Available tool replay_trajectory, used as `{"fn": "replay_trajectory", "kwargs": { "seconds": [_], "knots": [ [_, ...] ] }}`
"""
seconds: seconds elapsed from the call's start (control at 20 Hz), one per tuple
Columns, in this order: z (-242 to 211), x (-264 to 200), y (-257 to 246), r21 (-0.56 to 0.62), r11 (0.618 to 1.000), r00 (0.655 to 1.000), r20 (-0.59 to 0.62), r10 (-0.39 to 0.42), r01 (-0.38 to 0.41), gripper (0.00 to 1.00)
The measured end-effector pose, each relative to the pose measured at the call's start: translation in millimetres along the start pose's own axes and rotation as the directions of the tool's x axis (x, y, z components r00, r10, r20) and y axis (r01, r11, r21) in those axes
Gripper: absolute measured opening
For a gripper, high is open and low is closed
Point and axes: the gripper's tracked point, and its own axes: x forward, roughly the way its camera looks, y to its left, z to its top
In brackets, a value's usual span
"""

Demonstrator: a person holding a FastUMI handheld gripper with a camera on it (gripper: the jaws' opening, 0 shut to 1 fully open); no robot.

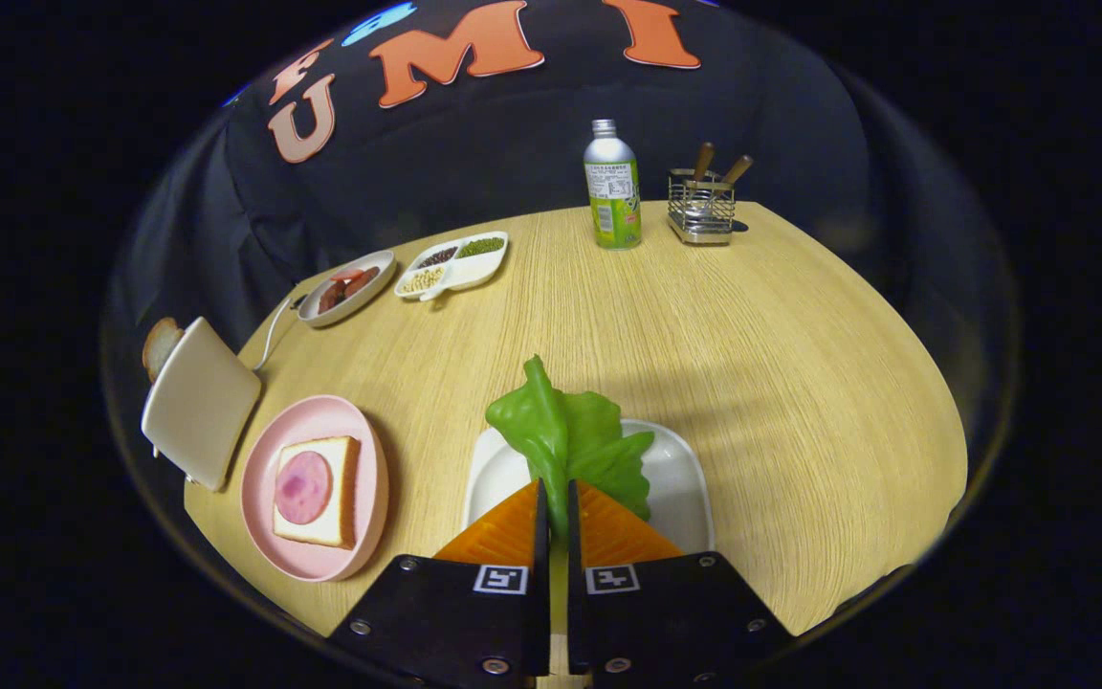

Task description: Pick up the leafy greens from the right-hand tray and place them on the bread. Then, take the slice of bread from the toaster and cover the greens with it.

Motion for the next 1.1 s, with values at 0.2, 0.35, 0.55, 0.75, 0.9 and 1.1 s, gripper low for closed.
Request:
{"fn": "replay_trajectory", "kwargs": {
  "seconds": [0.2, 0.35, 0.55, 0.75, 0.9, 1.1],
  "knots": [
    [12.1, -13.2, 18.3, 0.016, 0.999, 0.998, 0.043, 0.051, -0.052, 0.08],
    [16.5, -19.9, 40.4, -0.013, 0.995, 0.994, 0.063, 0.095, -0.094, 0.08],
    [21.6, -24.0, 69.4, -0.052, 0.988, 0.986, 0.077, 0.149, -0.145, 0.08],
    [24.1, -26.1, 94.6, -0.096, 0.979, 0.978, 0.081, 0.190, -0.182, 0.08],
    [22.9, -22.5, 115.0, -0.135, 0.968, 0.972, 0.078, 0.223, -0.211, 0.08],
    [9.6, -15.6, 139.4, -0.180, 0.953, 0.966, 0.037, 0.255, -0.245, 0.08]
  ]
}}
